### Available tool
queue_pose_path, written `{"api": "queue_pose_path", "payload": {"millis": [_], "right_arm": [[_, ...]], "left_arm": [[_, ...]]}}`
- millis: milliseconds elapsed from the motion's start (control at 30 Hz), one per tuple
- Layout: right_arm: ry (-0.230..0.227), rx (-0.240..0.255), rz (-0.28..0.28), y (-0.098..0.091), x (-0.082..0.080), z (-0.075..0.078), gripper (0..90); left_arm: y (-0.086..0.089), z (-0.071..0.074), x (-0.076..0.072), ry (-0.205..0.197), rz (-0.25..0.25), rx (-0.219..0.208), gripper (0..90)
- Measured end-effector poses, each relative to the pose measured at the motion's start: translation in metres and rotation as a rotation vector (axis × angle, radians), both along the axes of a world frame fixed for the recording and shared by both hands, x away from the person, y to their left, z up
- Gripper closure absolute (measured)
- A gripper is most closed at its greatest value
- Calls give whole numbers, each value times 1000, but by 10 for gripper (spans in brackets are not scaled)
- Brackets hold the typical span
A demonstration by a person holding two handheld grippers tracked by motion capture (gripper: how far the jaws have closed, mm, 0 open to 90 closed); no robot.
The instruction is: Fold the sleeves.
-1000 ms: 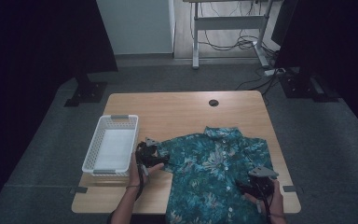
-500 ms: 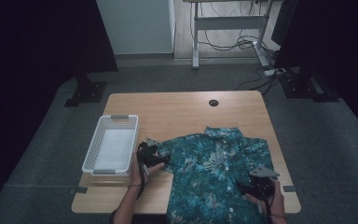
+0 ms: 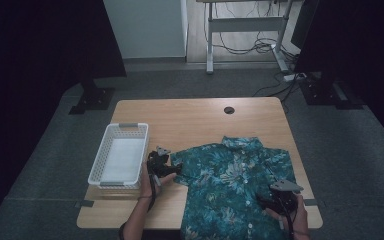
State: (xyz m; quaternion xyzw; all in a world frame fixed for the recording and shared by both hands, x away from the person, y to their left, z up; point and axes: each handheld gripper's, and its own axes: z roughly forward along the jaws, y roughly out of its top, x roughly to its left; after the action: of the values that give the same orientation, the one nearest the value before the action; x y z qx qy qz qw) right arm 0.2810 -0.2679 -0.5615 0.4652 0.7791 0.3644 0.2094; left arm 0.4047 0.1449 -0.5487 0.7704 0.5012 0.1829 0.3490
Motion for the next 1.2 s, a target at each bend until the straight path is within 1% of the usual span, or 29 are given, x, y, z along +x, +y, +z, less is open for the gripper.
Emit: {"api": "queue_pose_path", "payload": {"millis": [200, 267, 300, 367, 400, 467, 567, 700, 833, 1000, 1133, 1200], "right_arm": [[1, -2, -2, 0, 0, 0, 353], [2, -2, -3, 0, 0, 0, 353], [2, -2, -2, 0, 0, 0, 353], [1, -2, -2, 0, 0, 0, 353], [1, -2, -2, 0, 0, 0, 353], [0, -2, -1, 0, 0, 0, 353], [0, -2, -1, 0, 0, 0, 352], [-2, -2, -2, 0, 0, 0, 351], [-3, -2, -3, 1, 0, 0, 350], [-6, 0, -3, 1, 0, -1, 349], [-7, 0, -3, 1, 0, -1, 349], [-7, 0, -3, 1, 0, -1, 349]], "left_arm": [[-8, -1, 0, -15, -18, -3, 235], [-13, -2, 0, -22, -20, 4, 244], [-15, -2, -1, -30, -12, 14, 252], [-18, -3, -2, -43, -2, 19, 308], [-20, -2, -3, -49, 11, 36, 329], [-21, -2, -4, -57, 26, 54, 388], [-21, -2, -4, -54, 25, 52, 422], [-20, -2, -5, -56, 15, 53, 424], [-20, -2, -5, -57, 17, 52, 427], [-21, -1, -6, -54, 7, 45, 495], [-21, -1, -6, -49, -12, 18, 562], [-21, -1, -6, -47, -13, 5, 593]]}}
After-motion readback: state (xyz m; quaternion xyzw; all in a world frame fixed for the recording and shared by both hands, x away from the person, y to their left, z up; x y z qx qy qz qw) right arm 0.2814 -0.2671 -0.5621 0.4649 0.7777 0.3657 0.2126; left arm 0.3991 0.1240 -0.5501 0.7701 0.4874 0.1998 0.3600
